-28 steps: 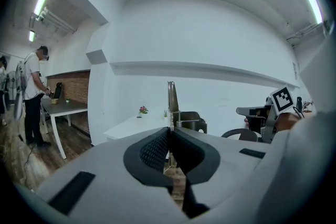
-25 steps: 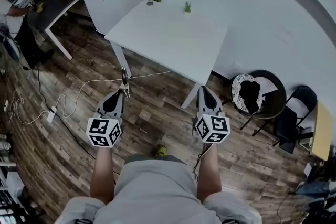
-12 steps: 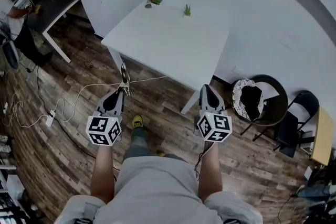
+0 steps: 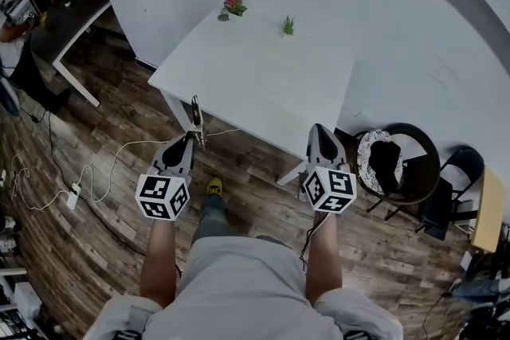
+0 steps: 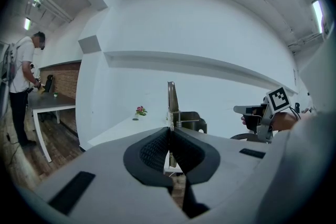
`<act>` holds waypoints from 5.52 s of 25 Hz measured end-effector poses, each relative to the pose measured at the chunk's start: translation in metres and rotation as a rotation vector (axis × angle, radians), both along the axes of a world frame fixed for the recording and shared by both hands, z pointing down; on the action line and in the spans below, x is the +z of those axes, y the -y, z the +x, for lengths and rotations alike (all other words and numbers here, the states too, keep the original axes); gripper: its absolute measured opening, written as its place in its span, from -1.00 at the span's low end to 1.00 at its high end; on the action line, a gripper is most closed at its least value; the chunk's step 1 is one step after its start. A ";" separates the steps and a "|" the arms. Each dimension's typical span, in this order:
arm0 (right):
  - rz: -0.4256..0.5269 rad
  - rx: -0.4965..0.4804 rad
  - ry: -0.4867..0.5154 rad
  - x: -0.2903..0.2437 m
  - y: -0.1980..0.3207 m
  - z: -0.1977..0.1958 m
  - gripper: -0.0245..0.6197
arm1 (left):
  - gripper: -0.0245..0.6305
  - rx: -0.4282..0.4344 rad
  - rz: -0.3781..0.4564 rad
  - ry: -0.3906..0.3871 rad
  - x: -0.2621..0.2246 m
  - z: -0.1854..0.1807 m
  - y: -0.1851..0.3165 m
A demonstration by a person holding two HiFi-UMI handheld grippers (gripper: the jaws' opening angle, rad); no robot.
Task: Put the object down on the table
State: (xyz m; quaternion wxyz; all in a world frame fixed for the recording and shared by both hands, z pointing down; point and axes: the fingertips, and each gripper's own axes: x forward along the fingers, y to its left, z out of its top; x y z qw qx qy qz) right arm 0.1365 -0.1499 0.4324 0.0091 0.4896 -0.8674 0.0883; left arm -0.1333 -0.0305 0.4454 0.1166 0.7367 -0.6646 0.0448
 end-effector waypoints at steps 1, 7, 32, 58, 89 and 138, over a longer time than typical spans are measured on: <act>-0.003 0.007 -0.005 -0.001 0.011 -0.009 -0.90 | -0.86 0.009 -0.005 -0.002 -0.001 -0.009 0.013; -0.035 0.089 -0.045 -0.003 0.078 -0.057 -0.90 | -0.86 0.064 -0.039 -0.030 0.001 -0.071 0.101; -0.063 0.412 -0.066 -0.019 0.204 -0.112 -0.90 | -0.86 0.346 -0.108 0.053 0.030 -0.143 0.329; -0.077 0.289 0.039 0.009 0.267 -0.124 -0.90 | -0.86 0.339 -0.170 0.474 0.078 -0.128 0.379; -0.135 0.233 0.014 0.049 0.329 -0.096 -0.90 | -0.86 0.614 -0.366 1.093 0.201 -0.077 0.434; -0.188 0.284 0.001 0.068 0.316 -0.050 -0.90 | -0.57 0.761 -0.577 1.166 0.261 -0.061 0.412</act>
